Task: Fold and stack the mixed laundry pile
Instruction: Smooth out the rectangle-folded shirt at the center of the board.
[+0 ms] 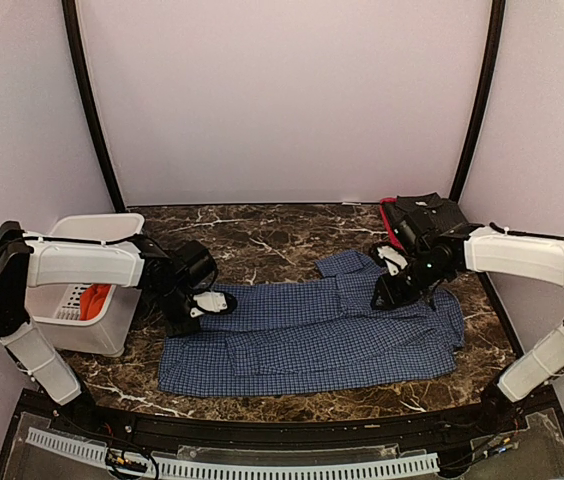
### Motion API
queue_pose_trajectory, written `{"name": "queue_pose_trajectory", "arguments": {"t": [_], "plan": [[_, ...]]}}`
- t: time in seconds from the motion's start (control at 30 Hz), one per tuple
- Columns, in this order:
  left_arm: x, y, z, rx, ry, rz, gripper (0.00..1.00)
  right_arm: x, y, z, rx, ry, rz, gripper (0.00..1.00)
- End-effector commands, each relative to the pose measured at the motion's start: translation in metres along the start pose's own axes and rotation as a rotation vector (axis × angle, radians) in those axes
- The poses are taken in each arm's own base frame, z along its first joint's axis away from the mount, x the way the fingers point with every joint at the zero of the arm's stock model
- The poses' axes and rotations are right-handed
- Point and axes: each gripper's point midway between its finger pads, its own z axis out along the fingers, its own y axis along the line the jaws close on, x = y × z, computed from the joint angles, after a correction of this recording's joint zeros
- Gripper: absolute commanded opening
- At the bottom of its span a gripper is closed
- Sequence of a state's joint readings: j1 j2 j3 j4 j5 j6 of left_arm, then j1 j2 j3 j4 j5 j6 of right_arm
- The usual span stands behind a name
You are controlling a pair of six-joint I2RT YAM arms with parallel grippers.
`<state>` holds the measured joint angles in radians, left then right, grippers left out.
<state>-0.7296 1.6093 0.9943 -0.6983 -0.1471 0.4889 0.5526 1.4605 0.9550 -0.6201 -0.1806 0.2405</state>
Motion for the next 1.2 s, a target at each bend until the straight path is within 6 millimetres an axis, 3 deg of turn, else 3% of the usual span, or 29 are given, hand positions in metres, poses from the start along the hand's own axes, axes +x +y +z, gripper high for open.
{"name": "queue_pose_trajectory", "arguments": {"t": [0.0, 0.2, 0.3, 0.5, 0.63, 0.7, 0.83, 1.17], "plan": [[-0.009, 0.002, -0.014, -0.008, -0.054, -0.009, 0.0, -0.025, 0.014, 0.0, 0.074, -0.062, -0.203, 0.29], [-0.01, 0.002, -0.012, -0.006, -0.051, -0.011, 0.0, -0.026, 0.02, 0.017, 0.121, -0.031, -0.291, 0.28], [-0.009, 0.002, -0.013, -0.008, -0.053, -0.008, 0.0, -0.026, 0.027, 0.023, 0.114, -0.025, -0.328, 0.35], [-0.01, 0.003, -0.012, -0.017, -0.056, -0.013, 0.0, -0.021, 0.017, 0.04, 0.198, 0.038, -0.378, 0.38], [-0.011, 0.005, -0.012, -0.022, -0.054, -0.014, 0.0, -0.013, 0.011, 0.049, 0.234, 0.085, -0.399, 0.29], [-0.011, 0.005, -0.013, -0.024, -0.053, -0.011, 0.0, -0.011, 0.008, 0.05, 0.252, 0.094, -0.403, 0.2], [-0.011, 0.007, -0.012, -0.029, -0.052, -0.009, 0.0, -0.012, 0.008, 0.047, 0.267, 0.089, -0.408, 0.0], [-0.016, 0.013, -0.026, -0.053, -0.083, -0.011, 0.0, -0.026, 0.016, 0.004, 0.282, 0.016, -0.436, 0.0]]}}
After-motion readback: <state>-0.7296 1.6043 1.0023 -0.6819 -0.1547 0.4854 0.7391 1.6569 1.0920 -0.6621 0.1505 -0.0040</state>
